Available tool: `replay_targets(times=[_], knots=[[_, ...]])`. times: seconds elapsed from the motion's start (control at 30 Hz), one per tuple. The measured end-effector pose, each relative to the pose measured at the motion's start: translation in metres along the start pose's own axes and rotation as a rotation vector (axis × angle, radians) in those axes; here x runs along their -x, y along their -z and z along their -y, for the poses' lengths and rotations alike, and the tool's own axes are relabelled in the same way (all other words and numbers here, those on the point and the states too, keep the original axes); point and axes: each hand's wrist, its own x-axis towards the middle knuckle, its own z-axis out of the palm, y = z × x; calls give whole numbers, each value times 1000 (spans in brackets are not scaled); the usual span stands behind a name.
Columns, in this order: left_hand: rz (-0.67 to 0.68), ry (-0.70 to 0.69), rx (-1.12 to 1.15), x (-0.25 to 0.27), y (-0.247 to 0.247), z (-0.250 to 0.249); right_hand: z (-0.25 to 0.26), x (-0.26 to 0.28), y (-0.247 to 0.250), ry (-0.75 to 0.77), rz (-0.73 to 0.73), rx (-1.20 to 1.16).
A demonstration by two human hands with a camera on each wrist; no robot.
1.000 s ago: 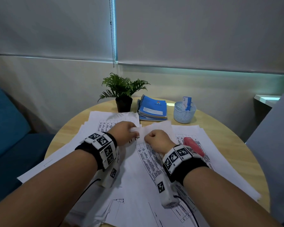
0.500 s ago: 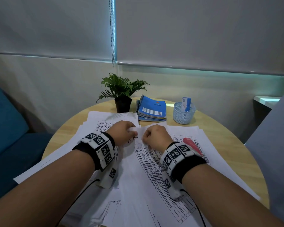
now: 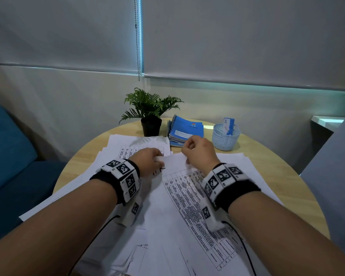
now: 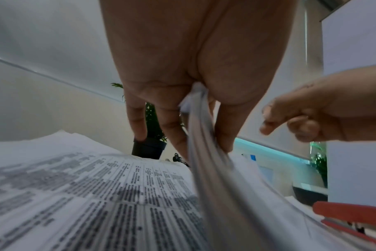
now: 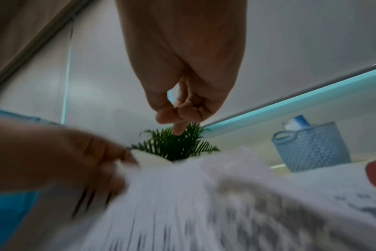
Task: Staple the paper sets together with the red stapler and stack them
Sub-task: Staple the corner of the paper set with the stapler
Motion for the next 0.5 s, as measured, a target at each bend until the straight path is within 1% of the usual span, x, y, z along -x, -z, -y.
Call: replay_targets(times=[0.07, 0.1, 0.23, 0.3, 0.4, 0.5], knots=[[96, 39, -74, 2, 0, 3, 1, -2, 16, -6, 7, 12], [146, 35, -141, 3, -1, 4, 0, -2, 23, -6, 18, 30], [309, -38, -400, 5, -10, 0, -11, 4, 47, -42, 60, 83], [338, -39, -483, 2, -13, -3, -21, 9, 61, -76, 50, 79], [356, -2, -568, -3, -16, -10, -41, 18, 89, -102, 16, 119], [350, 40, -600, -9, -19, -15, -66, 27, 121, -121, -50, 145]])
